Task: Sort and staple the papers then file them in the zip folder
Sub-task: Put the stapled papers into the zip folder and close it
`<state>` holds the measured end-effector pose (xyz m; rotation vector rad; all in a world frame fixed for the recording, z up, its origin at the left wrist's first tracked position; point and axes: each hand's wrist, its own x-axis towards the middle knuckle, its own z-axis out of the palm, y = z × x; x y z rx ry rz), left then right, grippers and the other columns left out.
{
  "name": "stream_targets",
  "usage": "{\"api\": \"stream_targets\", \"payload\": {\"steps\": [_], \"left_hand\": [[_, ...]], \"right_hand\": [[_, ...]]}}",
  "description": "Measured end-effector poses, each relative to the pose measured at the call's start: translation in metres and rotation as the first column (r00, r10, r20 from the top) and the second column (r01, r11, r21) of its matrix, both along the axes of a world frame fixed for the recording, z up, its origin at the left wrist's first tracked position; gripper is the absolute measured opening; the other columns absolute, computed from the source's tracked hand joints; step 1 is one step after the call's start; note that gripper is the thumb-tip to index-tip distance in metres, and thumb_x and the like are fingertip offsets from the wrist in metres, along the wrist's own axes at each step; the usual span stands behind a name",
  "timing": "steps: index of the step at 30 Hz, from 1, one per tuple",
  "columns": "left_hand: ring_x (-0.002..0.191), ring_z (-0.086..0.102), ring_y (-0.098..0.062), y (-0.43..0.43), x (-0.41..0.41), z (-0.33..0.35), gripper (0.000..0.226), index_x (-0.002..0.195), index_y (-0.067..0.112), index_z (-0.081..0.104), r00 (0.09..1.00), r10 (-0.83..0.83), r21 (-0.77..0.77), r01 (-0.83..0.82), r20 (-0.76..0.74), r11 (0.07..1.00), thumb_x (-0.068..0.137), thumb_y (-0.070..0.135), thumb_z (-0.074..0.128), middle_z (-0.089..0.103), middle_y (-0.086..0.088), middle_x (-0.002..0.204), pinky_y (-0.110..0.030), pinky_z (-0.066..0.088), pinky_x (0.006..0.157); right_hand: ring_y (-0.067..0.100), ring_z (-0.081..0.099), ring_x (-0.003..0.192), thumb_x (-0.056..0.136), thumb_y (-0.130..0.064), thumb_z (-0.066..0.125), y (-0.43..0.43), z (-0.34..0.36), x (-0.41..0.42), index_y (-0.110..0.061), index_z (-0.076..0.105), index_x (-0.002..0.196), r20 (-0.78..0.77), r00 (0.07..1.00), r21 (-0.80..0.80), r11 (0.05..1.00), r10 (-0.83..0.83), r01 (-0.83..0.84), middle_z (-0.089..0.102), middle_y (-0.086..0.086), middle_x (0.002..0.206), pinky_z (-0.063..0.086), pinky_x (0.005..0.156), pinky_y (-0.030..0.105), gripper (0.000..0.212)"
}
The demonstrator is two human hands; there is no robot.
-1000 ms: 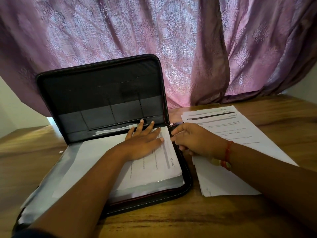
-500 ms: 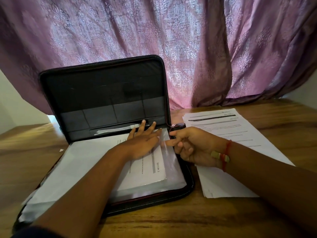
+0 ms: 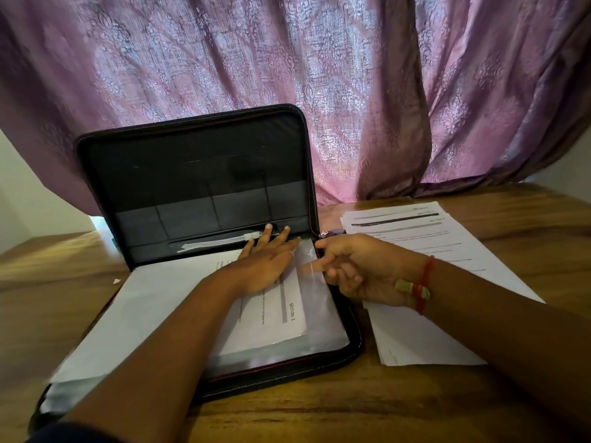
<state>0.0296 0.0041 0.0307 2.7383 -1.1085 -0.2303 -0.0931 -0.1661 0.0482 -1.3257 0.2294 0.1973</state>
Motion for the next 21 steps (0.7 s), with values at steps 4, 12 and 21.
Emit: {"api": "stream_targets", "payload": {"steps": [4,12,21], "left_hand": [[0.151,-0.027,-0.014,-0.0008,0.0032,-0.0032,0.051,0.161,0.037,0.009,0.999,0.0,0.02,0.0,0.033,1.0,0.111,0.038,0.015,-0.014,0.01,0.168,-0.045,-0.016,0.123],[0.151,-0.027,-0.015,-0.0003,0.004,-0.0033,0.052,0.162,0.034,0.009,0.999,-0.006,0.013,0.005,0.041,1.0,0.111,0.031,0.02,-0.015,0.009,0.168,-0.048,-0.016,0.123],[0.15,-0.028,-0.015,0.0008,0.0087,-0.0054,0.058,0.162,0.033,0.01,0.999,-0.017,0.036,0.015,0.045,0.999,0.108,0.045,0.027,-0.015,0.01,0.168,-0.048,-0.016,0.122]], "right_hand": [[0.007,0.053,0.052,0.091,-0.003,0.049,0.0067,0.0033,-0.0072,-0.014,0.055,0.118,0.003,0.999,-0.051,0.998,0.036,-0.036,0.062,0.004,0.059,0.033,0.036,0.011,0.029],[0.006,0.051,0.054,0.094,-0.01,0.052,0.0089,0.0051,-0.0073,-0.013,0.059,0.109,-0.011,0.999,-0.173,0.984,0.035,-0.037,0.062,0.001,0.067,0.03,0.039,0.012,0.017],[0.013,0.058,0.078,0.085,-0.02,0.069,0.0007,0.0108,-0.0092,-0.019,0.057,0.104,0.189,0.979,-0.898,0.392,-0.069,0.201,0.061,0.001,0.088,0.05,0.064,0.023,0.022]]}}
